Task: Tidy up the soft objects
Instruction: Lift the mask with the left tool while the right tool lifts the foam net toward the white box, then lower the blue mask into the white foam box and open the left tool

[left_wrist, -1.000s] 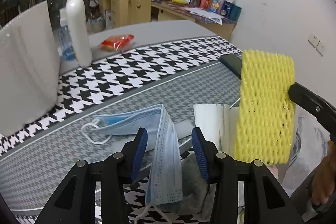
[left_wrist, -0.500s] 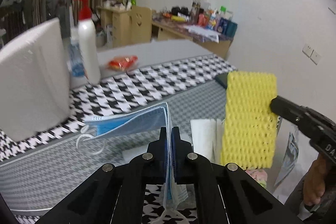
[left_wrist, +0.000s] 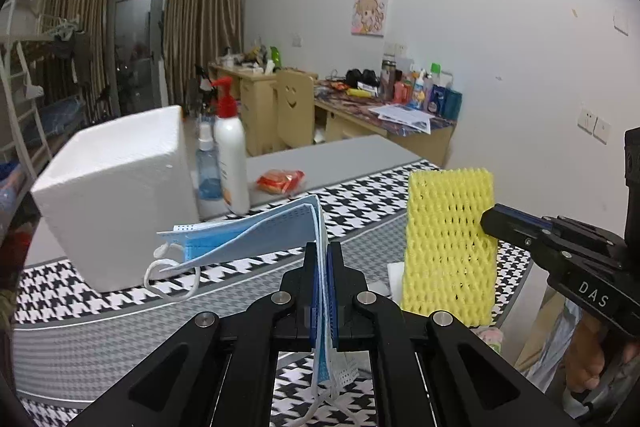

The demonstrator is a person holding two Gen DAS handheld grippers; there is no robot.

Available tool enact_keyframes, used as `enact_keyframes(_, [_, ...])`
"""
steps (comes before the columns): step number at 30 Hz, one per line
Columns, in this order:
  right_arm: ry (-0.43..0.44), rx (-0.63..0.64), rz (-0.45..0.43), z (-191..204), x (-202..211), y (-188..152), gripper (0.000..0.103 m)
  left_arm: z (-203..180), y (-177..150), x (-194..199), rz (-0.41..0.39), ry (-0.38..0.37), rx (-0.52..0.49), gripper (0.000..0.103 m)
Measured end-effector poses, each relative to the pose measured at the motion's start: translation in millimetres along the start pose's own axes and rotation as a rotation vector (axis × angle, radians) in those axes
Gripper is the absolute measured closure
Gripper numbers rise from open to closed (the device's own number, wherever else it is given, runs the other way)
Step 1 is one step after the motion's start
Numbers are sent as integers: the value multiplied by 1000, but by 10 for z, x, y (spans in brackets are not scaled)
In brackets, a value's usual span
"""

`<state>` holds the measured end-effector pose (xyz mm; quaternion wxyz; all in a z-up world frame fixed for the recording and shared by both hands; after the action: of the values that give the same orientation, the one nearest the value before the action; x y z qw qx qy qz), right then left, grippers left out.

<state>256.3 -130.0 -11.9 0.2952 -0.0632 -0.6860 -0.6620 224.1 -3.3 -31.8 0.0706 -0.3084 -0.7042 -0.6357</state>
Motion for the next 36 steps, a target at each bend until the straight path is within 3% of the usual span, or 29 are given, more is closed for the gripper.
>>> enact_keyframes(17, [59,53,-50,602,-4,183,93,420,60,492,-88,79,-11,99])
enact_keyframes(36, [79,89,-73,948,-48,394,93,701,302,874,-201,184,-3,99])
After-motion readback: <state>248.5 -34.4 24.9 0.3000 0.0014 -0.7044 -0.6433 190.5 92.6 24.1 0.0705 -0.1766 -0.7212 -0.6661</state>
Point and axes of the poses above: each gripper's, at about its wrist camera, not at the fingertips, and x roughly against the way its jaws point, z to its left, y to its top, the point moved 7 cm from there along -x, roughly the way its jaws point, and after that the axes turned 11 degrees about -y, right-handed, at the moved point
